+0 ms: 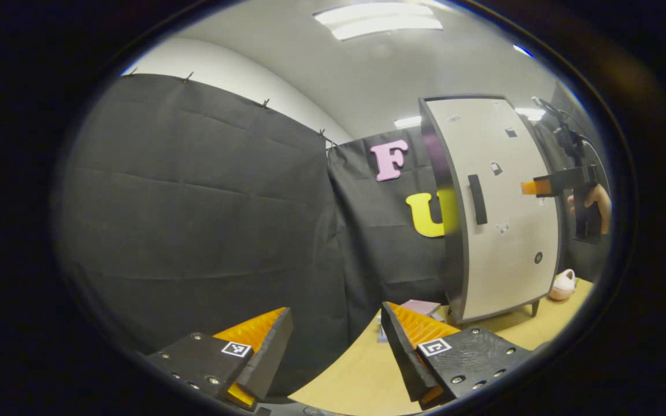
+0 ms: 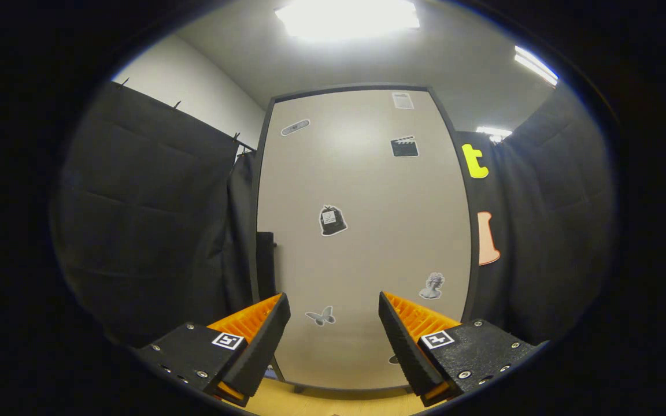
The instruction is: Open the cabinet door with the right hand, grasp the bottle in the cabinet with the left hand and place it on the coaster, then close the cabinet door with the right hand.
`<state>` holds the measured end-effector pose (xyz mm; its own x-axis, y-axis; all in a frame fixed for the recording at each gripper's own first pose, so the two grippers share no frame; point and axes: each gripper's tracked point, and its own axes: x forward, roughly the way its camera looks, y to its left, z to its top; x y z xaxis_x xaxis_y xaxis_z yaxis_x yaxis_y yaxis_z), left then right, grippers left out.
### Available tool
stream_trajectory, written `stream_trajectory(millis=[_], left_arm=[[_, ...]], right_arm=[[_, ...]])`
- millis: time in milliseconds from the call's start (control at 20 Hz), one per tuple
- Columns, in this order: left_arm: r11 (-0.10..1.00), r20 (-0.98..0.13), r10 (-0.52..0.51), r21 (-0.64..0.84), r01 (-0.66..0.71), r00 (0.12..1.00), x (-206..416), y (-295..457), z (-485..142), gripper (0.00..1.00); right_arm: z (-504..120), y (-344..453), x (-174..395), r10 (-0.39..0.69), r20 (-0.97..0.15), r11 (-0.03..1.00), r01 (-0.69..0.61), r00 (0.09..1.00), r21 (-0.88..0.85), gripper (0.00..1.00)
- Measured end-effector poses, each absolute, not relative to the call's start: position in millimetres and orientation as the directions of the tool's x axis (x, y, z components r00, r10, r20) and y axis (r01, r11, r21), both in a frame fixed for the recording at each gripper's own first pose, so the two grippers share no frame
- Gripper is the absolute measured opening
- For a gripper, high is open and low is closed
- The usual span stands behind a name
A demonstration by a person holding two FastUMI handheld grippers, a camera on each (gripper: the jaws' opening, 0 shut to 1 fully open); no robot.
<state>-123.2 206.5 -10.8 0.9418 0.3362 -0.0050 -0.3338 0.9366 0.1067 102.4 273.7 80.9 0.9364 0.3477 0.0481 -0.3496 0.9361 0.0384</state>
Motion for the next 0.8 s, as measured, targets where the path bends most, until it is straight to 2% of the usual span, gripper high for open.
stream_trajectory(millis=[50,100,600,800], left_arm=[[0.935,-0.009,0.342,0.106,-0.339,0.94,-124.1,212.7,-13.8,0.91],[0.932,-0.014,0.349,0.105,-0.345,0.937,-125.3,218.3,-15.2,0.88],[0.921,-0.025,0.38,0.106,-0.375,0.925,-138.6,253.9,-32.2,0.88],[0.922,-0.04,0.381,0.095,-0.376,0.924,-140.6,262.9,-40.7,0.88]], right_arm=[[81.7,281.4,105.7,0.351,0.048,0.935,-0.353,0.935,0.036,0.95],[82.1,289.1,109.3,0.354,0.046,0.934,-0.356,0.934,0.034,0.95],[92.5,358.3,143.1,0.368,0.059,0.928,-0.371,0.928,0.035,0.94],[85.7,385.9,162.2,0.38,0.012,0.923,-0.38,0.925,0.06,0.88]])
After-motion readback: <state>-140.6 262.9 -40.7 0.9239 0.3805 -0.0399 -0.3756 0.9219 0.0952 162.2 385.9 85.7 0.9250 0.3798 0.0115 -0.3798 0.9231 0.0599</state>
